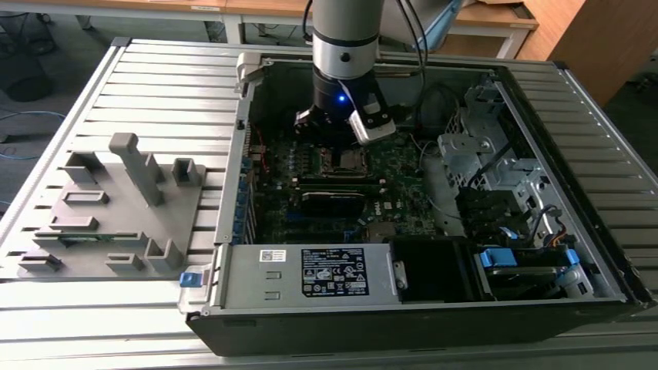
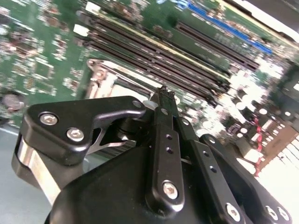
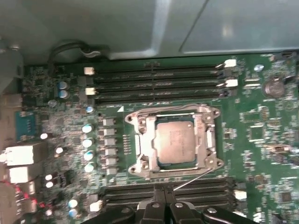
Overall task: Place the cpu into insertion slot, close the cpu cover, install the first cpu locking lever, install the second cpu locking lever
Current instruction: 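Install the second cpu locking lever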
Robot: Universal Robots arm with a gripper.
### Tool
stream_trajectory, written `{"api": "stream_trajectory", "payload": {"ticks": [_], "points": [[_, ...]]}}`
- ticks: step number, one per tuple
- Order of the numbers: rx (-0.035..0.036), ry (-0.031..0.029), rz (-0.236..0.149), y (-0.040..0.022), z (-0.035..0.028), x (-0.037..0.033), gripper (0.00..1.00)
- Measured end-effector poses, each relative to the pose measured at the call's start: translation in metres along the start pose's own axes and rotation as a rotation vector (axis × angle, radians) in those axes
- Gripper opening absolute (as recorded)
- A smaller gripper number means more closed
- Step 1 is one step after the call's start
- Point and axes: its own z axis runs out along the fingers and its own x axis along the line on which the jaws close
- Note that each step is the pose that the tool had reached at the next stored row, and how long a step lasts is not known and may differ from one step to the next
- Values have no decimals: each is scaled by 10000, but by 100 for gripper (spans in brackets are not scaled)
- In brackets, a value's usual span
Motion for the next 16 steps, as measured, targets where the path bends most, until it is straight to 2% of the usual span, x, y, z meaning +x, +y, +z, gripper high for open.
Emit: {"api": "stream_trajectory", "payload": {"ticks": [1,5,12,16], "points": [[8,102,-1,0,1,0,11],[14,176,-2,0,1,0,11],[14,176,-2,-41,13,-4,11],[4,176,-2,-52,64,-4,11]]}}
